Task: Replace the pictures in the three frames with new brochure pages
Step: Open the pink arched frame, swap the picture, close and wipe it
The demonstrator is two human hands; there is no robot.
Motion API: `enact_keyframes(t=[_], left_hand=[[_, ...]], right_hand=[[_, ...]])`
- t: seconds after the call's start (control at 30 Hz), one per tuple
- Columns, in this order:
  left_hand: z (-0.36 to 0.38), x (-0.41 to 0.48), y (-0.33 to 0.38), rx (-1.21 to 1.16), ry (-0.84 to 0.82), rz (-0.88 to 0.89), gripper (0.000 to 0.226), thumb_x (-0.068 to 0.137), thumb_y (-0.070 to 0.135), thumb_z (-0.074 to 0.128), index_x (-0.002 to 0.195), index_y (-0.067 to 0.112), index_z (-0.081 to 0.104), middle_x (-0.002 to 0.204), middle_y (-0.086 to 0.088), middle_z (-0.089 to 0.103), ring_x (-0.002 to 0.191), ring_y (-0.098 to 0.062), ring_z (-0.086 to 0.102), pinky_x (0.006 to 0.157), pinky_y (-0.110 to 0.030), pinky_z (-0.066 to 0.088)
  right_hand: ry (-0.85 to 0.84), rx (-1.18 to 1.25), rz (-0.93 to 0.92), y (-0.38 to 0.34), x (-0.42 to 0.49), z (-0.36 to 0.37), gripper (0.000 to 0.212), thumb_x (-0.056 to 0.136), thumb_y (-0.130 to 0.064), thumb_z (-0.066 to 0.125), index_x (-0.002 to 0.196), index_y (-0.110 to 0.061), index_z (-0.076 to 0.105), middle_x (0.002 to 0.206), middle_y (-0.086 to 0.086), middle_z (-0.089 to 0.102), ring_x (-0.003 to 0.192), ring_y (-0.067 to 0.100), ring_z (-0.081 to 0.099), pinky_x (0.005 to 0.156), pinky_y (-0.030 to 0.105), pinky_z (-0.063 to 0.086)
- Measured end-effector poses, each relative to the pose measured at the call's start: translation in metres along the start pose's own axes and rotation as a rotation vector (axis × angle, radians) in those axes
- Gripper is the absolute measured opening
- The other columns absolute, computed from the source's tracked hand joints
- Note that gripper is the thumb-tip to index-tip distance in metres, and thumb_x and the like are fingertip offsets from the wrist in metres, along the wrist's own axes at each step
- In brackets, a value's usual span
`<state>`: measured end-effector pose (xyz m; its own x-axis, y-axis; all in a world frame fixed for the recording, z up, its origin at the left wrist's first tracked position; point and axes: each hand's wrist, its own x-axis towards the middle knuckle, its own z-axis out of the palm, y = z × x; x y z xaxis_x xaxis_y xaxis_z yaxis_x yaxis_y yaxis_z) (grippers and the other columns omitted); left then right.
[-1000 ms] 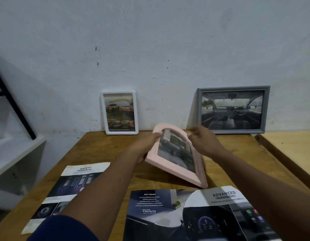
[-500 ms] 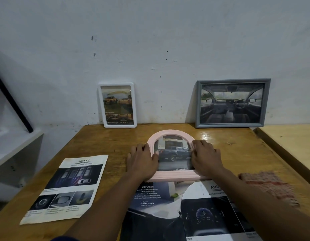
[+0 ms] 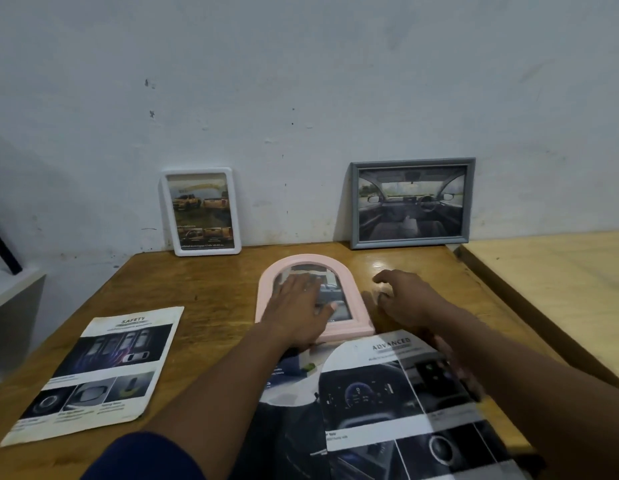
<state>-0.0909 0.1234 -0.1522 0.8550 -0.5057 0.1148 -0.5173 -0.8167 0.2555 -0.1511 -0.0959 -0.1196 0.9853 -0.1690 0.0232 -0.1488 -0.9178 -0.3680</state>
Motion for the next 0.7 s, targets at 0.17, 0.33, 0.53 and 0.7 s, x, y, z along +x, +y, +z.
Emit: enact_keyframes(t=[0.17, 0.33, 0.53, 0.7], left_hand=[[0.016, -0.003, 0.062, 0.068, -0.103, 0.129, 0.069, 0.103, 0.062, 0.029, 0.162, 0.028, 0.016, 0.171, -0.001, 0.002, 0.157, -0.026, -0.004, 0.124, -0.047, 0.0], [0.032, -0.004, 0.09, 0.117, -0.205, 0.164, 0.074, 0.103, 0.063, 0.02, 0.163, 0.019, 0.012, 0.171, -0.007, 0.0, 0.157, -0.027, -0.004, 0.126, -0.048, 0.002], [0.033, -0.005, 0.093, 0.012, -0.21, 0.127, 0.072, 0.104, 0.062, 0.019, 0.163, 0.021, 0.01, 0.17, -0.006, 0.0, 0.157, -0.024, -0.006, 0.126, -0.046, -0.001], [0.015, 0.001, 0.077, -0.16, -0.149, 0.052, 0.071, 0.103, 0.063, 0.022, 0.163, 0.026, 0.015, 0.17, -0.002, 0.006, 0.157, -0.023, 0.0, 0.125, -0.045, 0.003]], right_hand=[[0.038, -0.04, 0.027, 0.039, -0.046, -0.019, 0.042, 0.096, -0.034, 0.056, 0.137, -0.025, 0.055, 0.14, 0.002, 0.057, 0.124, 0.022, 0.054, 0.1, 0.036, 0.046], [-0.02, 0.001, 0.069, 0.074, -0.084, -0.014, 0.045, 0.099, -0.041, 0.051, 0.14, -0.024, 0.052, 0.139, 0.004, 0.057, 0.121, 0.022, 0.054, 0.099, 0.038, 0.047], [-0.107, -0.08, 0.031, 0.086, -0.092, -0.001, 0.066, 0.1, -0.054, 0.043, 0.156, -0.025, 0.027, 0.164, 0.001, 0.022, 0.153, 0.023, 0.012, 0.122, 0.045, 0.015], [0.03, 0.085, 0.044, 0.09, -0.078, -0.009, 0.039, 0.102, -0.029, 0.05, 0.14, -0.03, 0.047, 0.135, 0.003, 0.057, 0.107, 0.014, 0.056, 0.084, 0.026, 0.049]])
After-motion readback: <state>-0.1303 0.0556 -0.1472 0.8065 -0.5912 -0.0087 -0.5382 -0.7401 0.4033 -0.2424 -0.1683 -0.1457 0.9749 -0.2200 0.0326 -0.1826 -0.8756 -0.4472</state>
